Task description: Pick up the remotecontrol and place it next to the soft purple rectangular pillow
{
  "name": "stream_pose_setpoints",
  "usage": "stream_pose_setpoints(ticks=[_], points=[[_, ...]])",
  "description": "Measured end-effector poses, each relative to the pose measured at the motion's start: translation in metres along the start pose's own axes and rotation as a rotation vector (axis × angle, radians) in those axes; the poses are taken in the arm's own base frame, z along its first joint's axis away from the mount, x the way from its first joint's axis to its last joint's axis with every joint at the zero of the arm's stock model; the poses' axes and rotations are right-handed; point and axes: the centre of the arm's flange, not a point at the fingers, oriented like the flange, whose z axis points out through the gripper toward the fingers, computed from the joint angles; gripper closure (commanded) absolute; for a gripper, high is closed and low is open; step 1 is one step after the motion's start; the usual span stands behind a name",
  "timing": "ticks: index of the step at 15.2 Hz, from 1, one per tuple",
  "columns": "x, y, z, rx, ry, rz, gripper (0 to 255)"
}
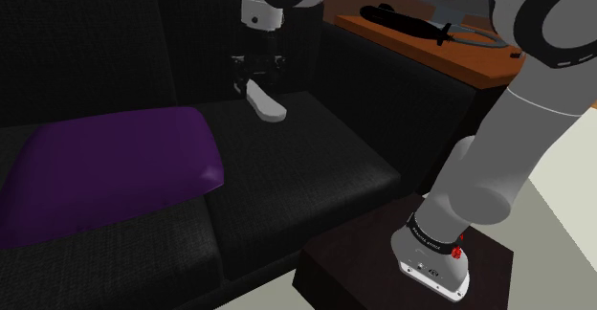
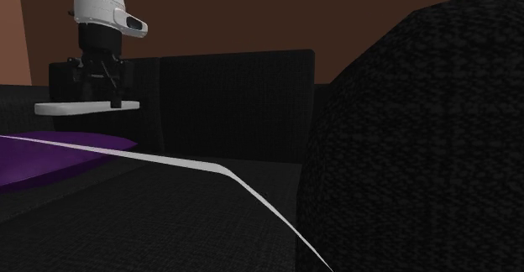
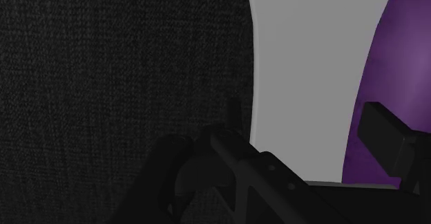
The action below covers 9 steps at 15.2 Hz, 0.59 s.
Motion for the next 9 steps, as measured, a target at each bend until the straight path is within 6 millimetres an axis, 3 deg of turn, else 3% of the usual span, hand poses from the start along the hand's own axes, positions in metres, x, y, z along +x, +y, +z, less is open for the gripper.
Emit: stream_pose_setpoints(ticks=[3, 9], points=[[-0.013, -0.026, 0.008, 0.000, 0.000, 0.000, 255], [-0.014, -0.029, 0.035, 0.000, 0.000, 0.002, 255]])
